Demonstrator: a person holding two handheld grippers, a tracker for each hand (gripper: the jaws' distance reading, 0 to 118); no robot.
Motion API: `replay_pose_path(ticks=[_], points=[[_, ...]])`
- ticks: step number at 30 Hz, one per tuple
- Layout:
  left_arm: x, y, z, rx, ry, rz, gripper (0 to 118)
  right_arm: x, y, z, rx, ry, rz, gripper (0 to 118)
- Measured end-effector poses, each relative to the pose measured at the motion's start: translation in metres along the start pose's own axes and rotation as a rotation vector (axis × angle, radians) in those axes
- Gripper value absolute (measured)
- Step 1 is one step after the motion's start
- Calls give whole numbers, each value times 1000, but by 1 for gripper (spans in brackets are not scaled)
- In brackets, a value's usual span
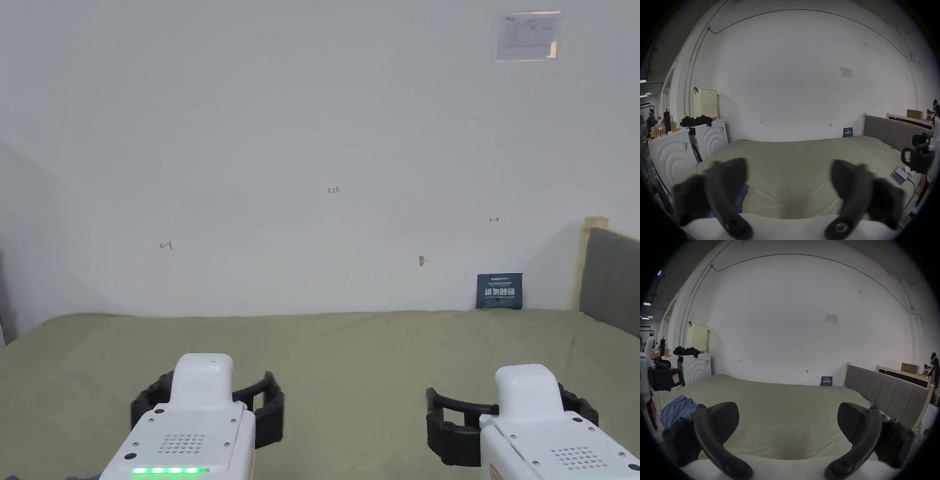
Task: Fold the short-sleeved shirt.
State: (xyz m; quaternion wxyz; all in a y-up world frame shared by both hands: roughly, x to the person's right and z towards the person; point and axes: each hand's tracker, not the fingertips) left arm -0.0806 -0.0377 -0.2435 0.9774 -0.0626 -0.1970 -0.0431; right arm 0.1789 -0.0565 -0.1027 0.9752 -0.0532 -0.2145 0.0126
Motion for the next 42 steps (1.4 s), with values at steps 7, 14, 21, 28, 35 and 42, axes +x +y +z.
replay_pose_path(ticks=[7,14,21,28,35,42], points=[[-4,-2,-5,-42,-56,38,0,-4,-2,3,8,-32,8,2],[2,-4,-7,-44,-58,22,0,-3,-1,3,21,-59,14,2],[-24,-9,-5,-55,-14,14,0,-13,-4,-11,-6,-47,18,2],[-128,-19,29,-91,249,37,0,-111,-10,-46,-19,221,32,2],[-216,-30,91,-127,500,51,0,-226,-11,-56,-26,495,1,2],[-257,-45,120,-155,605,63,0,-276,-8,-49,-24,594,12,2]])
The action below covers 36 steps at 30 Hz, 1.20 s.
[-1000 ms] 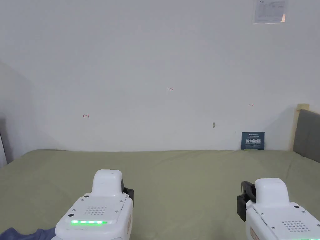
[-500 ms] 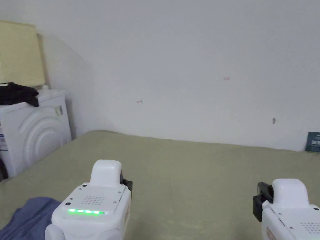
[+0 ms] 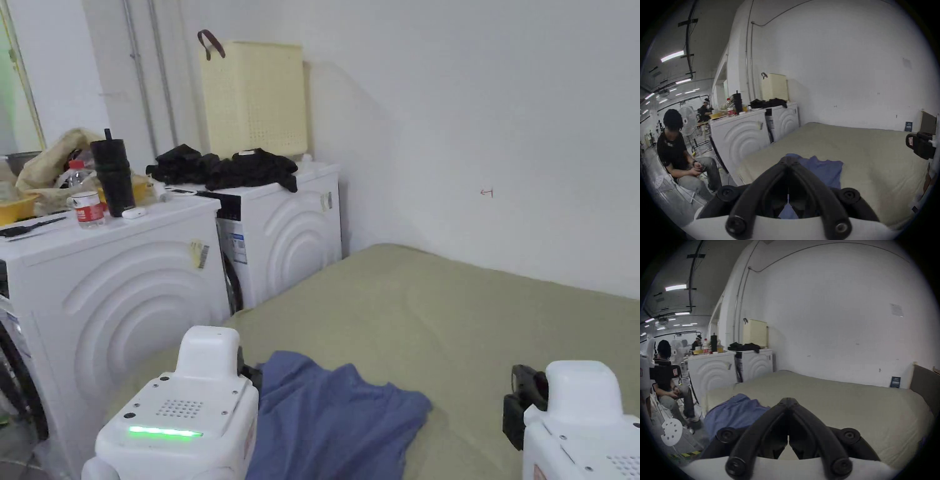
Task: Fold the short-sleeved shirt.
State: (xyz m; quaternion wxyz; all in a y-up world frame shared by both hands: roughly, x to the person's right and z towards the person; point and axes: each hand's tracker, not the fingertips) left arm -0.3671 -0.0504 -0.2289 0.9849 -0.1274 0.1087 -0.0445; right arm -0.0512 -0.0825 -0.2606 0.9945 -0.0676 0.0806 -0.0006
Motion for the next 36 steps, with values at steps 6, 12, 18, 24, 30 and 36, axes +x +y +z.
replay_pose_path(ticks=[6,12,18,24,30,36], points=[[-12,-14,-11,-35,22,36,0,-14,-1,-12,-16,33,23,2],[-10,-24,-37,-71,12,34,0,-13,-10,-27,-37,31,19,2],[10,-40,-95,-172,-46,14,0,-6,-21,-40,-59,11,19,2],[44,-74,-187,-369,-164,18,0,7,-42,-58,-118,-16,-9,2],[79,-117,-270,-592,-287,2,43,25,-69,-74,-191,-38,-19,2],[96,-154,-316,-791,-278,7,117,34,-87,-81,-244,-46,-8,2]])
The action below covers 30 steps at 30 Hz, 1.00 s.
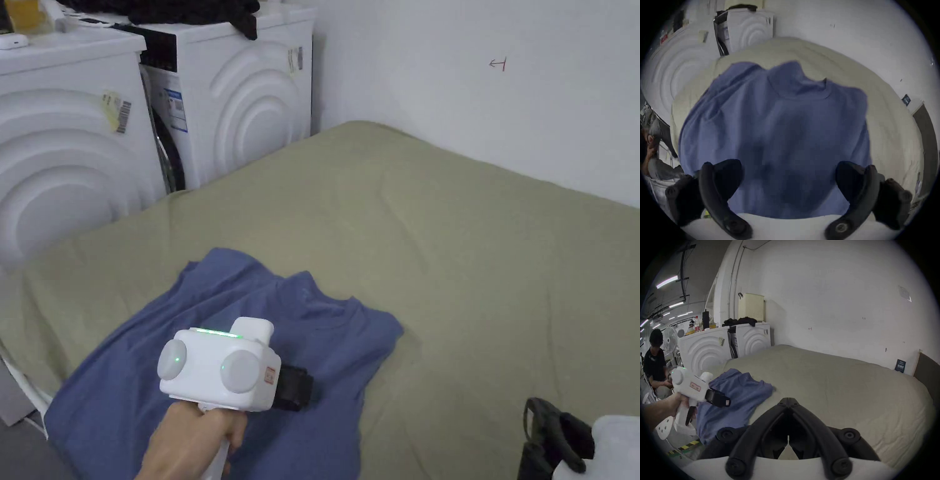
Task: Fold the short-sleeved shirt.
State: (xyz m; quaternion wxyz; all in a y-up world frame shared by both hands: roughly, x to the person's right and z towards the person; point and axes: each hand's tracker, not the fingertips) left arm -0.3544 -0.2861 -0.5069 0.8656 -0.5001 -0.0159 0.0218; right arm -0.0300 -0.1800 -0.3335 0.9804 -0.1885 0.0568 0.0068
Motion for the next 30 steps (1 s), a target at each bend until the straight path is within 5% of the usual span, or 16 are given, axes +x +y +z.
replay_pose_path(ticks=[5,6,7,9,18,22,30], points=[[5,-3,-9,-10,16,-35,113,5,-5,3,-16,-9,5,2],[5,-1,-6,-17,8,-41,103,7,-4,5,-18,-11,2,2],[7,1,3,-11,-5,-47,83,9,-3,9,-18,-16,-4,2],[11,4,21,62,25,-69,4,18,-4,20,-12,-21,-25,2],[68,20,87,152,-42,-173,4,82,-10,98,16,-165,-76,2],[163,29,120,223,-99,-375,4,119,-14,144,33,-277,-71,2],[384,16,172,294,-449,-573,4,188,-32,227,32,-489,-116,2]])
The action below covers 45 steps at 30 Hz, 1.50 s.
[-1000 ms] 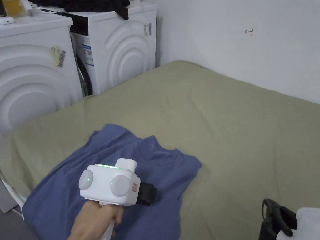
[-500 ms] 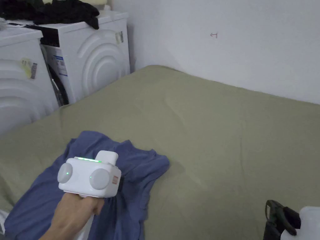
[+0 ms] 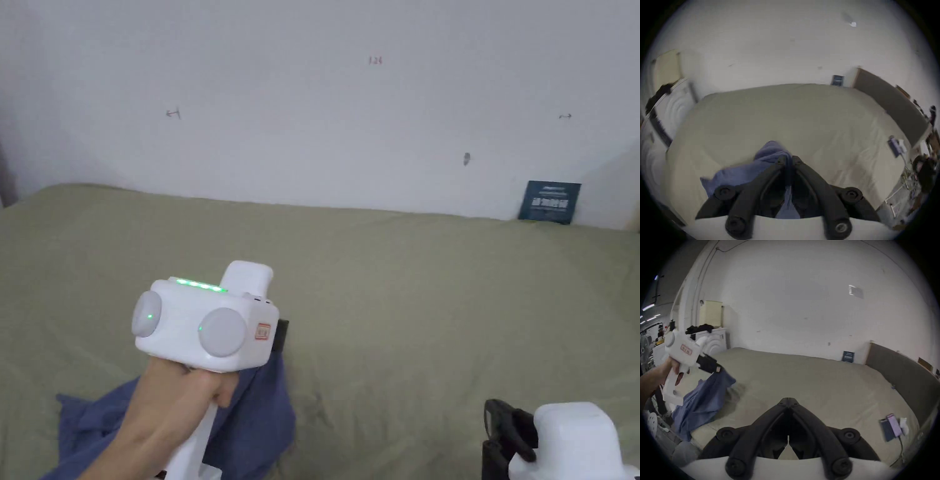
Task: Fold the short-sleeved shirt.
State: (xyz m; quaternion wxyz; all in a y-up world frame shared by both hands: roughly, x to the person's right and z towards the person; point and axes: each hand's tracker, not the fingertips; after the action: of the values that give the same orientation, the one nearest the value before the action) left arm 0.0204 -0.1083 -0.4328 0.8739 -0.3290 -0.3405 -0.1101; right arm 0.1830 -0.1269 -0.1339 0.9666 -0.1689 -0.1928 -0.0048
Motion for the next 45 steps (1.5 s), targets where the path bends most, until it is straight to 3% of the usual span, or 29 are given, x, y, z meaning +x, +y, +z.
replay_pose_path(ticks=[6,14,15,16,17,18,22,26,27,28,29,30,37,45], points=[[128,38,-50,25,-228,-54,4,53,-14,6,-29,-112,-61,2],[185,-10,-175,-217,-178,-94,5,83,-36,-12,-90,-171,-111,2],[184,-17,-183,-221,-172,-82,16,84,-38,-14,-95,-172,-117,2],[180,-24,-187,-226,-167,-52,46,85,-40,-17,-102,-169,-119,2],[176,-30,-188,-228,-162,-14,89,85,-42,-20,-111,-171,-120,2],[171,-34,-188,-217,-176,9,118,86,-43,-22,-114,-167,-123,2],[144,-43,-150,-119,-122,-5,115,84,-40,-23,-106,-163,-127,2],[109,-28,-51,56,-70,6,114,75,-33,-17,-73,-156,-104,2],[99,-32,-22,104,-47,7,102,73,-31,-14,-68,-157,-100,2],[88,-40,10,169,0,6,77,71,-28,-9,-54,-147,-103,2],[78,-47,40,217,44,-4,32,68,-25,-4,-40,-140,-111,2],[73,-60,67,273,85,21,0,65,-23,0,-33,-135,-114,2],[22,-117,202,405,331,67,0,35,-7,33,48,-91,-92,2],[-2,-141,232,429,409,145,0,9,1,52,90,-60,-68,2]])
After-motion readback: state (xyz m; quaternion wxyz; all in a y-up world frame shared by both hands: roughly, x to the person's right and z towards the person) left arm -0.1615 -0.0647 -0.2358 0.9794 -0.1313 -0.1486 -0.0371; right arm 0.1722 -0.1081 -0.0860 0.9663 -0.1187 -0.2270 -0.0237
